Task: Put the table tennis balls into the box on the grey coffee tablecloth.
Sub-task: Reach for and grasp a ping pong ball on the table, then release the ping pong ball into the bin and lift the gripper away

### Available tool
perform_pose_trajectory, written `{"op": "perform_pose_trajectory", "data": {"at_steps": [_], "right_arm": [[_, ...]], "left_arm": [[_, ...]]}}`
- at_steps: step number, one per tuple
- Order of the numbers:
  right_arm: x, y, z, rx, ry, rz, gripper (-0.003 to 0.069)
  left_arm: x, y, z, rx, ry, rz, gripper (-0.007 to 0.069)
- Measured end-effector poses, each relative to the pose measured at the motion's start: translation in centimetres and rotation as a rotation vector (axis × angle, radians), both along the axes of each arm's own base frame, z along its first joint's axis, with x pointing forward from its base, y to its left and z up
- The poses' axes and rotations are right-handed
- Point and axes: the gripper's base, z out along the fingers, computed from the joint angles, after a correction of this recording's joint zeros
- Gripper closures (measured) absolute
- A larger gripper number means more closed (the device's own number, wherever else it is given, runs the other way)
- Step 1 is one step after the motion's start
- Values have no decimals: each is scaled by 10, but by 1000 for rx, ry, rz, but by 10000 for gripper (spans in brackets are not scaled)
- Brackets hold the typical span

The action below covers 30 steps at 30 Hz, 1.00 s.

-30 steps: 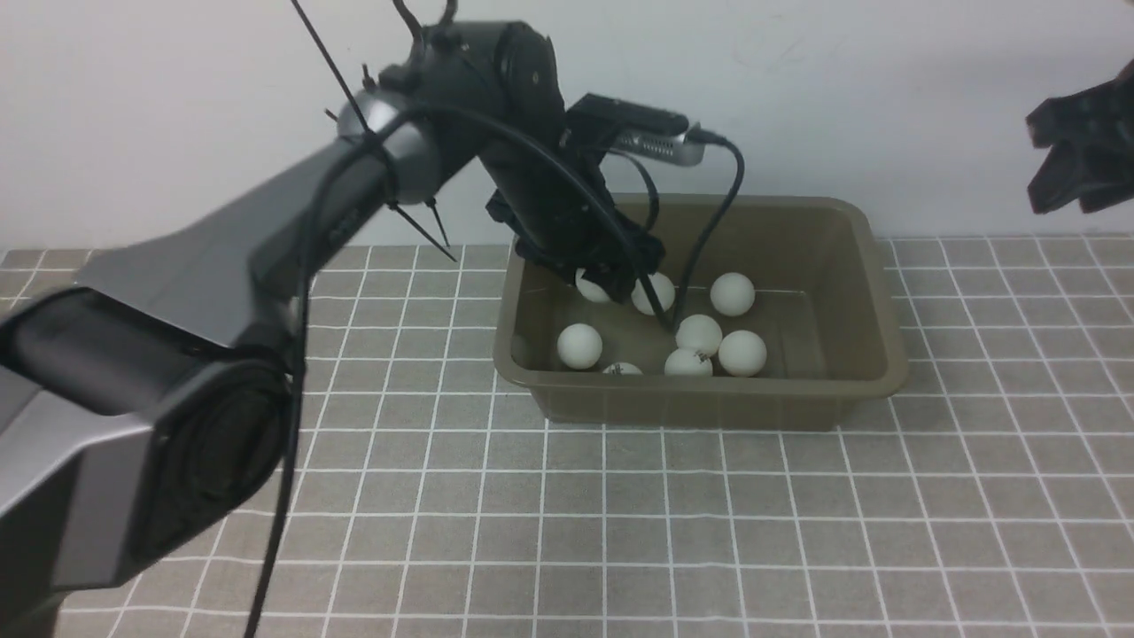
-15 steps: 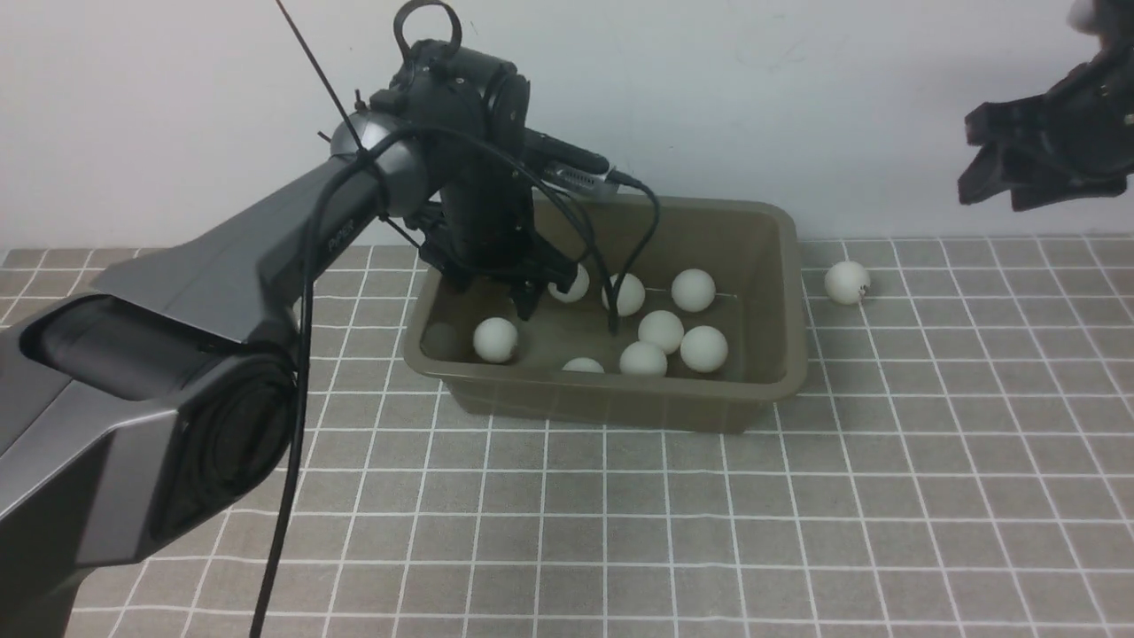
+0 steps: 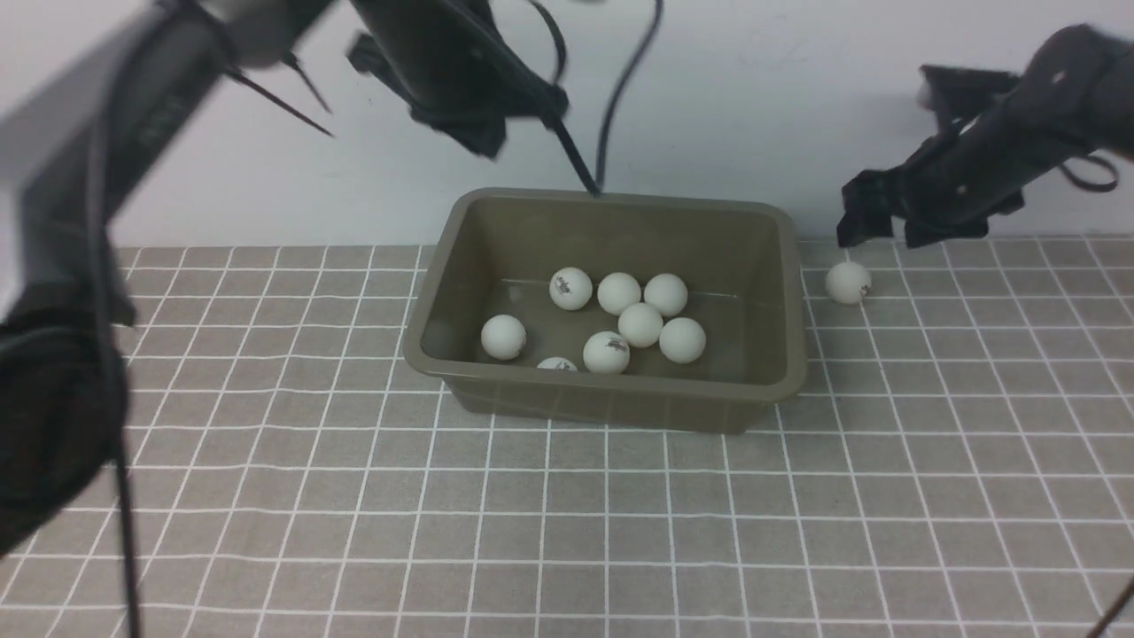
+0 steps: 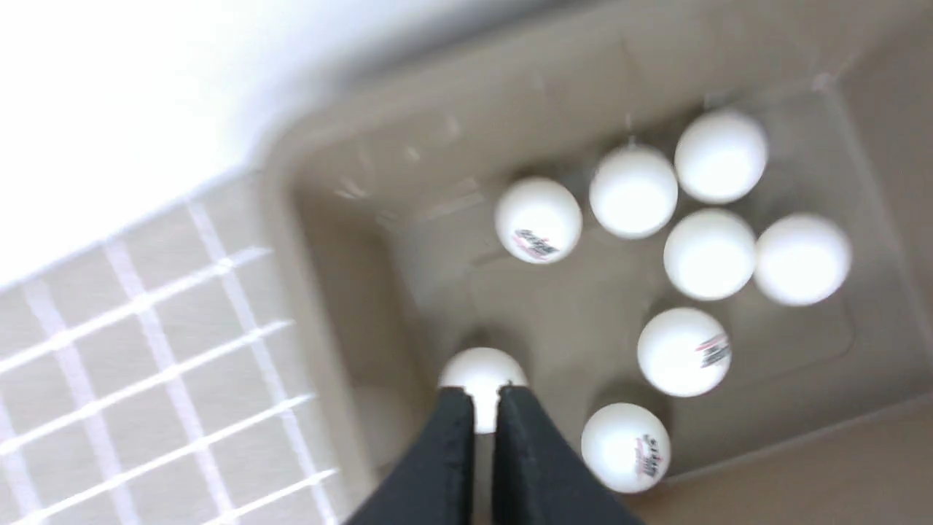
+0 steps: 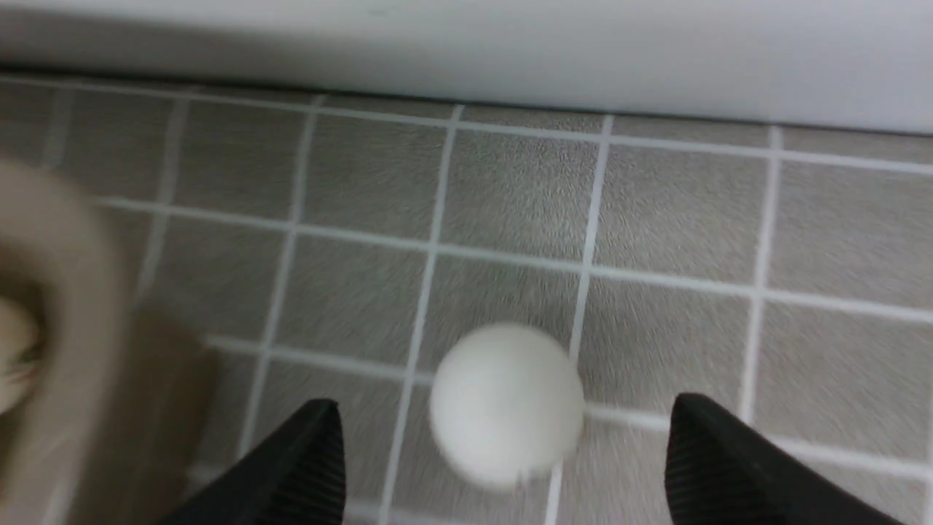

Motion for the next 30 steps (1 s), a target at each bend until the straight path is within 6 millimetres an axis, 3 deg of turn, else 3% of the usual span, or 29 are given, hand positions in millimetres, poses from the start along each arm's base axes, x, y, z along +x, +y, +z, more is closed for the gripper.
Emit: {"op": "perform_pose_trajectory", "data": {"at_steps": [1,5,7,9,11,14,17,20,22,25,27,30], "right_arm": [[6,2,-11,-6,10,-7,125],[13,2,-28,0,34,-27,132],[15,3,-39,2,51,-33,194],[15,3,-41,3,66,-30,323],[16,3,-33,6,76,-19,302],[12,6,-4,31,91,6,302],[-3,21,54,102,58,80,302],[-25,54,101,181,17,198,302],[-34,86,111,186,0,298,302],[-40,116,101,158,27,379,302],[-42,140,79,95,77,427,296],[-40,149,55,22,143,397,233]], "left_arm": [[-9,8,14,-8,-19,10,627],[-30,20,37,-18,-44,20,629],[-47,27,48,-19,-46,21,629],[-61,32,50,-13,-32,21,629],[-75,38,54,-12,-24,23,629],[-97,46,54,-7,-2,27,629],[-122,55,51,-4,18,34,629],[-143,63,48,-20,-2,45,629],[-155,67,46,-28,-12,50,629],[-165,71,39,-30,-9,55,629],[-171,73,33,-28,1,58,629],[-177,75,26,-26,13,61,629]]}}
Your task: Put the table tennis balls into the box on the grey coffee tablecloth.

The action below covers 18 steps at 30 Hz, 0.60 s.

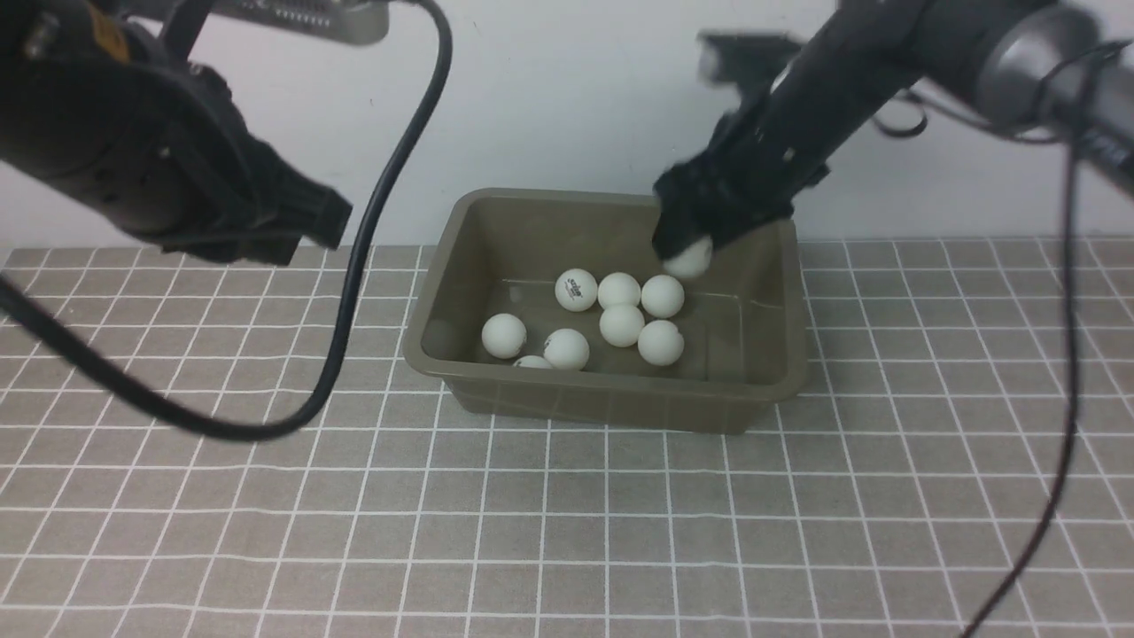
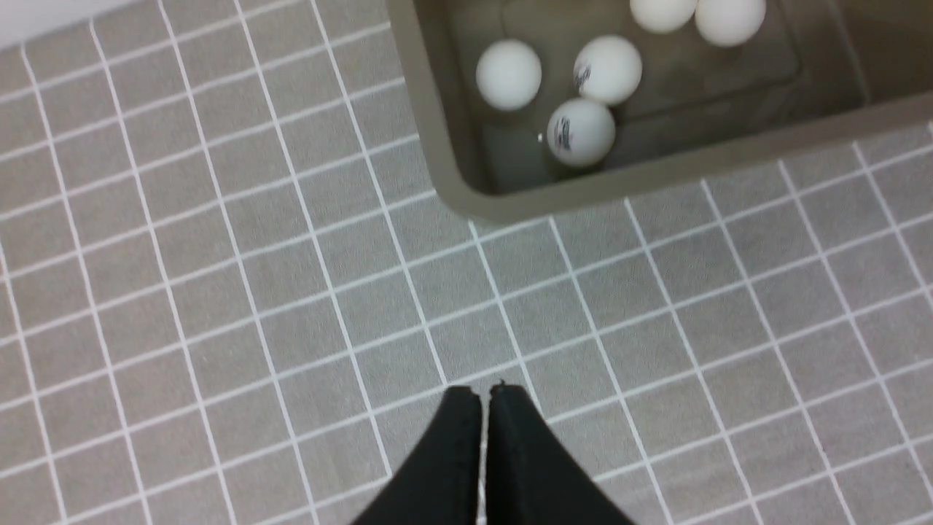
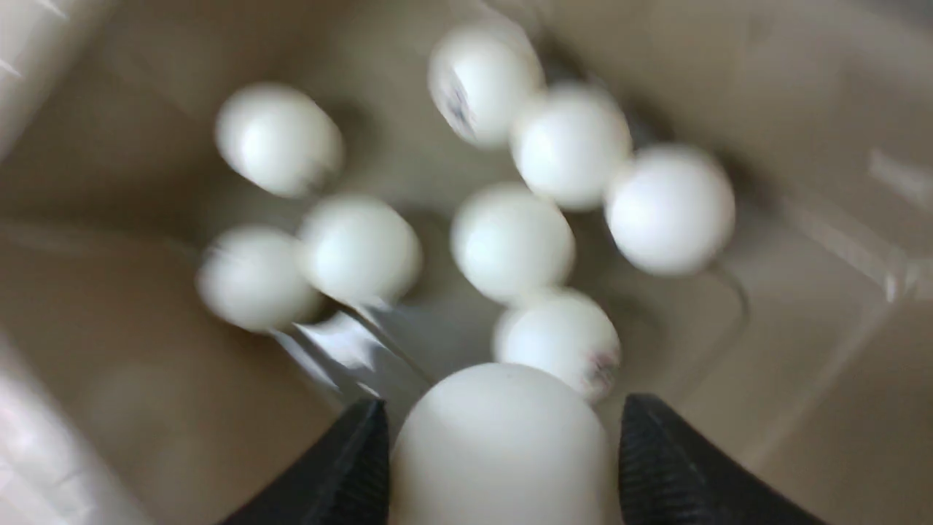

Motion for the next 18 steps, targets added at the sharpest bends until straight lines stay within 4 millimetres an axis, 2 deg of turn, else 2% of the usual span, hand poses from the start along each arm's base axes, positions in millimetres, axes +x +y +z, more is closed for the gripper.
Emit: {"op": "perform_pose_trajectory", "data": {"at_steps": [1,2,3,5,7,9,14,15,16,18], "right_arm": [[1,1,-7,-28,15,-20,195],[4,-2,-20,-72,38,-62,120],[5,-2,-22,-76,44,-69,112],[8,-5,-32,-108,59,-93,48],[9,-6,-36,-126,60,-94,38],[10,-9,-38,-156,49,-93,41],[16,-27,-36,-256,9,-118,116],[16,-29,-33,-249,5,-121,137],[14,-32,-22,-221,-8,-121,179],[10,-31,-7,-182,-26,-117,218]], "left_arm": [[-3,1,-1,-1,1,2,629],[-6,2,-2,-1,5,5,629],[-6,2,-1,-2,3,5,629],[-10,4,2,-10,-8,10,629],[-11,4,4,-16,-22,11,629],[-12,4,6,-21,-34,11,629],[-15,5,9,-35,-45,23,629],[-15,6,9,-37,-45,26,629],[-15,6,9,-39,-44,29,629],[-15,5,9,-48,-41,30,629]]}}
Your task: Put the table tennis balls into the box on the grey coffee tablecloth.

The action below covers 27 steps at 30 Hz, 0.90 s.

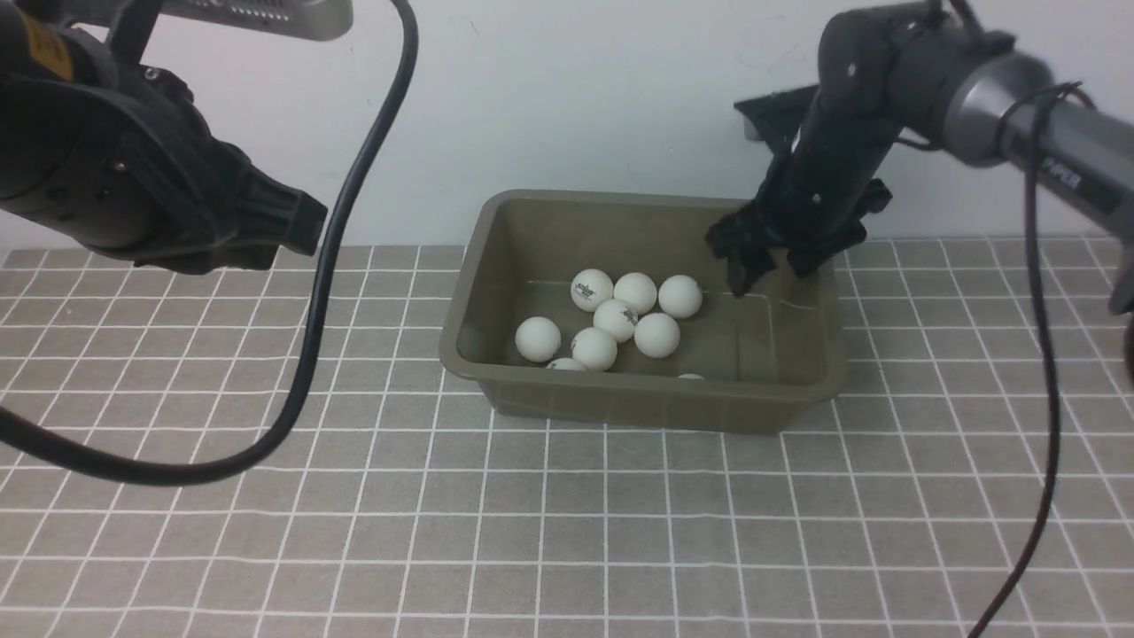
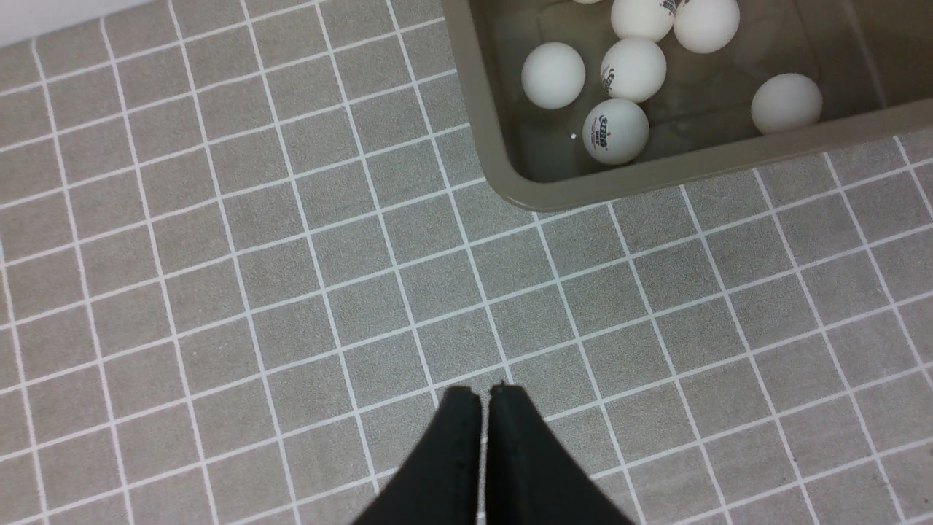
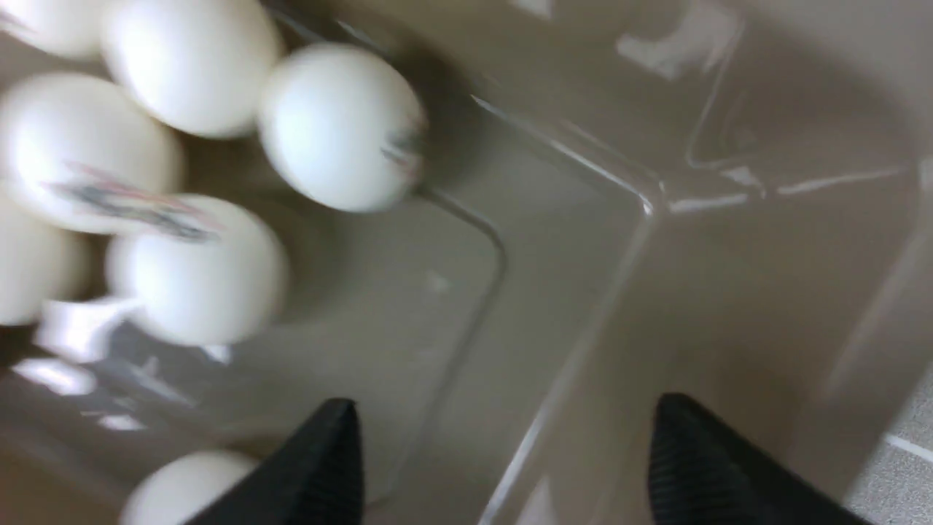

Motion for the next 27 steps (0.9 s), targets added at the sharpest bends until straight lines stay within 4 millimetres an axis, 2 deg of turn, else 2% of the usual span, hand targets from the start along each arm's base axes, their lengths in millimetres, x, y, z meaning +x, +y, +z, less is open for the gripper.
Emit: {"op": "perform_pose_trajectory", "data": {"at_steps": [1,4,7,8,9,10,12,14,15,16,17,18,19,20,21,22,23,24,27], "right_arm": [[-2,1,9,17,-14,3,237],[-24,-2,74,93,-132,8,365],[-59,-13,143,138,-276,-6,506],[-82,-20,177,161,-350,-21,581],[-114,-31,214,187,-432,-42,629],[-141,-40,237,207,-487,-55,648],[-194,-56,269,232,-575,-64,663],[-242,-70,285,258,-648,-67,669],[-240,-70,281,256,-638,-69,669],[-284,-83,283,289,-719,-76,671],[-317,-92,285,331,-830,-83,672],[-336,-98,278,346,-870,-87,672],[-371,-110,261,385,-1001,-97,672],[-383,-114,242,389,-1036,-103,672],[-406,-122,228,415,-1139,-108,672],[-420,-126,210,431,-1188,-114,672],[-420,-127,211,435,-1203,-115,672],[-438,-133,181,478,-1296,-129,672],[-450,-138,140,500,-1373,-142,672]], "left_arm": [[0,0,0,-3,1,0,629],[0,-1,0,-13,0,-1,629],[-6,1,6,-20,-21,-2,629],[-10,3,10,-24,-39,-2,629],[-17,6,16,-33,-64,-2,629],[-23,8,21,-41,-86,-2,629],[-33,12,30,-61,-137,-2,629],[-42,15,38,-80,-178,-3,629],[-43,15,39,-81,-182,-3,629],[-53,18,46,-102,-222,-4,629],[-57,19,49,-111,-237,-6,629],[-63,21,53,-123,-254,-7,629],[-68,22,56,-137,-267,-13,629],[-69,22,57,-142,-275,-19,629],[-71,22,58,-150,-282,-26,629],[-71,21,59,-154,-293,-36,629],[-71,21,59,-154,-293,-36,629],[-70,20,60,-167,-299,-45,629],[-67,16,58,-174,-284,-61,629]]}}
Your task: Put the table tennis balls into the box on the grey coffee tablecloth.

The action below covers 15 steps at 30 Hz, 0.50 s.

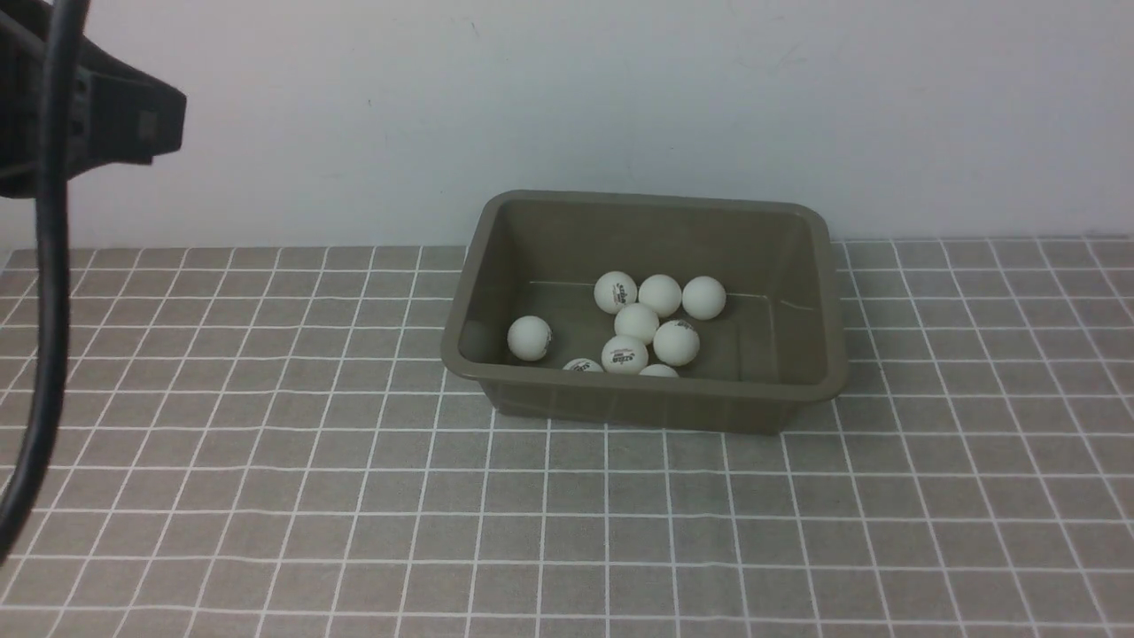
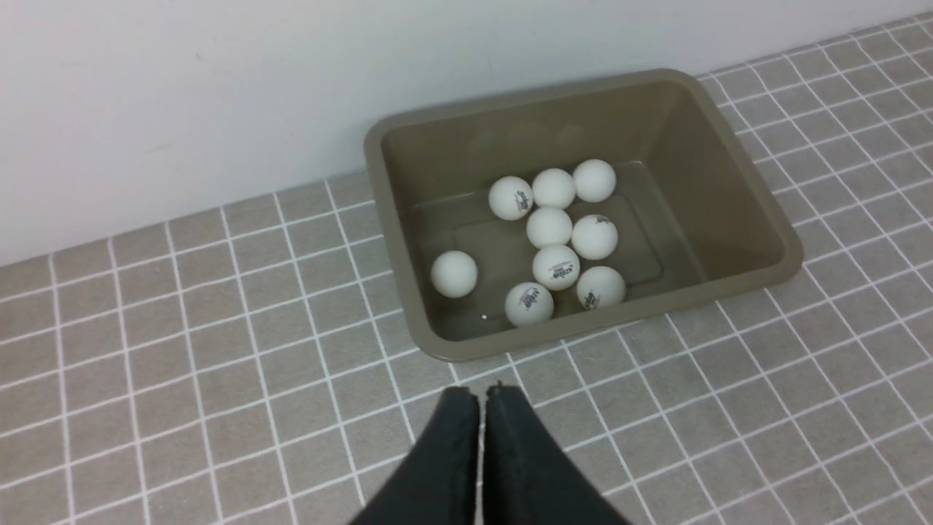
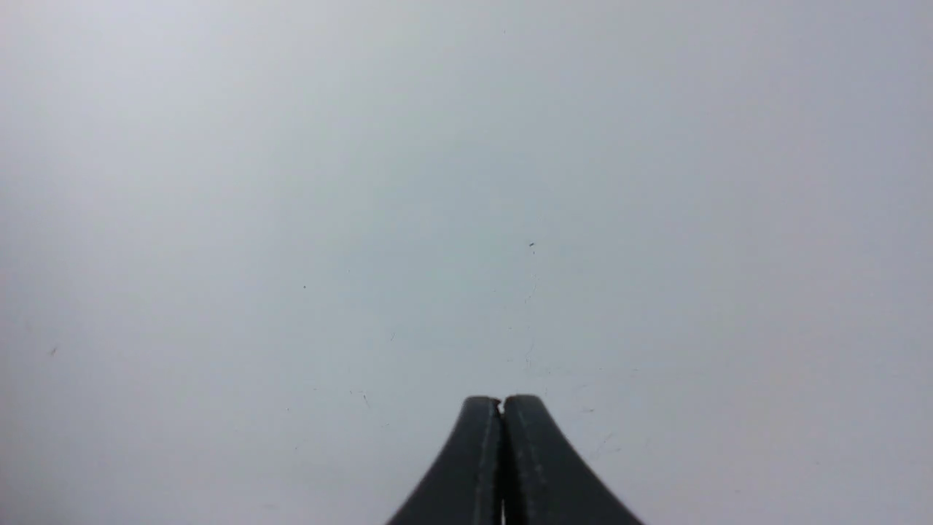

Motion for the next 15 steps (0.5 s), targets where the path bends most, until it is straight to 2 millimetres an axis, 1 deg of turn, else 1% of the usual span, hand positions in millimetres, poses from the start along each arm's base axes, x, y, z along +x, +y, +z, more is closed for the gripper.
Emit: {"op": "perform_pose_trajectory", "data": {"at_steps": [1,2,6,8,9,10,12,13,14,15], "right_arm": [[0,0,-13,-4,-4,-6,672],[-4,-2,-21,-2,-28,-11,672],[-11,-4,-46,24,-121,-20,672],[-10,-4,-49,26,-157,-23,672],[-8,-4,-52,31,-152,-21,672],[-8,-4,-52,31,-152,-21,672],[-7,-4,-56,21,-128,-24,672],[-6,-4,-56,18,-120,-25,672],[-6,-4,-57,16,-112,-26,672],[-6,-4,-57,14,-106,-27,672]], "left_arm": [[1,-1,-1,-3,5,-2,629],[3,-2,-2,1,4,-7,629],[5,-3,-9,9,9,-14,629],[3,-2,-14,5,4,-17,629],[1,-2,-23,7,20,-18,629],[1,-2,-25,7,21,-17,629],[-12,4,-45,3,-4,-5,629],[-16,6,-46,-5,-24,-2,629],[-21,8,-54,-9,-31,1,629],[-27,10,-57,-20,-53,3,629]]}}
